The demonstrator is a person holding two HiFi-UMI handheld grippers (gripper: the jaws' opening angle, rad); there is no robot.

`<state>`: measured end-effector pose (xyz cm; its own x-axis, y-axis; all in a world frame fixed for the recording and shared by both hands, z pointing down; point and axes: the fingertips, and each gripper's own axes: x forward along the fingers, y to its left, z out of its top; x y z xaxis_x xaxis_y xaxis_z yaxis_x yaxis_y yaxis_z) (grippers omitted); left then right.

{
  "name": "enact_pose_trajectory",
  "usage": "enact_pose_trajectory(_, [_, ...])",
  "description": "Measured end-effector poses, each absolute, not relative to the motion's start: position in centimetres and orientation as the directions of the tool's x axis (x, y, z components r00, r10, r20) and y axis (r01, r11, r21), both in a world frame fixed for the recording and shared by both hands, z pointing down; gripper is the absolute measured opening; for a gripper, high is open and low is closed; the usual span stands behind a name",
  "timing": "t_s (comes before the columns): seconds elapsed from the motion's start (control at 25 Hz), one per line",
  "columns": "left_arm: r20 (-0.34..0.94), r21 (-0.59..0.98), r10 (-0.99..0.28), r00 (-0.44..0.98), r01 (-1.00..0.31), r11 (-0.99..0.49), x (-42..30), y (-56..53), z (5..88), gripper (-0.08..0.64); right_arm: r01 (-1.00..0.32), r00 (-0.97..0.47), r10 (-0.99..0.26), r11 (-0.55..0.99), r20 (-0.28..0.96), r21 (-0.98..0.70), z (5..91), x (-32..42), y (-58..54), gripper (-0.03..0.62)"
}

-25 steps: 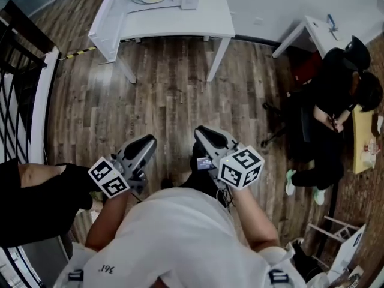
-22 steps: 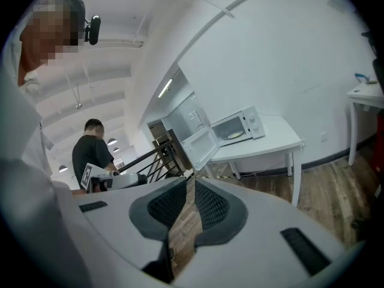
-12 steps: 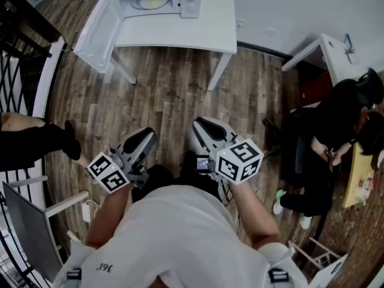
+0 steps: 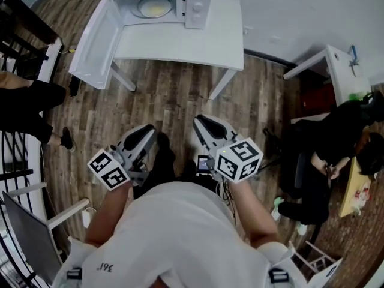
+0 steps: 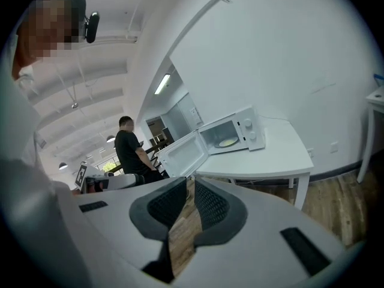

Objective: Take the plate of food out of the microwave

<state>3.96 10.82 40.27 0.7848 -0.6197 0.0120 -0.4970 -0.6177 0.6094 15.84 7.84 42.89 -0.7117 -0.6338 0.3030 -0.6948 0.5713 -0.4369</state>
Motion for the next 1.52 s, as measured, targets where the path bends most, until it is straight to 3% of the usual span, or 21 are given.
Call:
enact_pose_trajectory(0.8, [0.009,0.638,-0.541,0.841,-0.422,-0.644,-4.2,-5.2,40.3,0.060,-0.783,-0.608,-0.712,0.465,0.350,-0.414,42.7,8.6,-6.1,0.043])
enact_pose_trajectory(1.52, [0.037,0.665,-0.675,0.737,-0.522,-0.534,-2.3,-10.3,40.9,0.060,-0.714,-0.700,-0.600,0.577,0.387,-0.397,43.5,10.1,-12.6,0.043])
